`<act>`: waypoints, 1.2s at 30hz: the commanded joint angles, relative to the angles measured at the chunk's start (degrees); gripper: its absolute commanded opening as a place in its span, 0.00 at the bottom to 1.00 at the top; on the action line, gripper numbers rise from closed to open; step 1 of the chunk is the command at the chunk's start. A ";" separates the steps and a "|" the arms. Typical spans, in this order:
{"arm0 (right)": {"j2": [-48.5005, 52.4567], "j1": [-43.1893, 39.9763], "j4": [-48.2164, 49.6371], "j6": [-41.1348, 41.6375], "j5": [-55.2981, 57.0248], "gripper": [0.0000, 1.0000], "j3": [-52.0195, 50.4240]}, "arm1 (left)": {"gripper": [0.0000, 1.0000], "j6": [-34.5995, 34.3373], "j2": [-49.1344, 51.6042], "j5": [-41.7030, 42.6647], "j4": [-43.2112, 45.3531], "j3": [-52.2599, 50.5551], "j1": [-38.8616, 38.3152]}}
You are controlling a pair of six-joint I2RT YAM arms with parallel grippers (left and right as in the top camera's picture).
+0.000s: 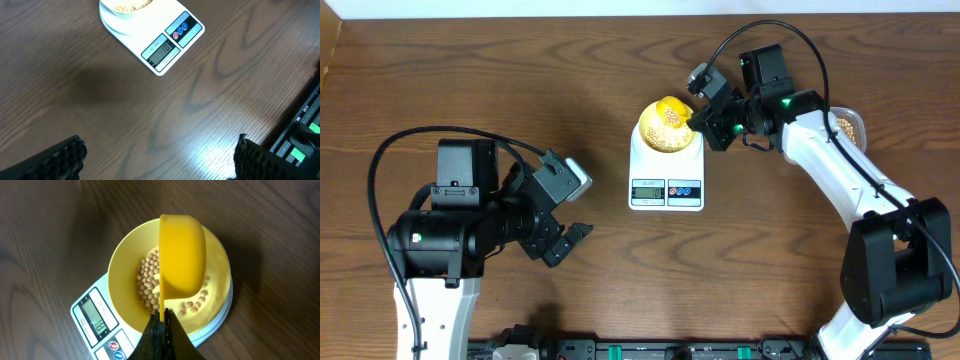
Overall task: Scoop item into bowl and weigh 50g on scale
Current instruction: 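Move the scoop over the yellow bowl and tip soybeans in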
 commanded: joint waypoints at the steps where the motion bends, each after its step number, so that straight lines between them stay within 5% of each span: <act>1: 0.50 0.39 0.17 -1.14 -0.17 0.01 -0.11 | 0.96 0.31 -0.07 0.74 -0.15 0.09 0.20; 36: -3.87 4.17 1.44 -5.90 12.26 0.01 -0.09 | 0.96 0.31 -0.07 0.74 -0.15 0.09 0.20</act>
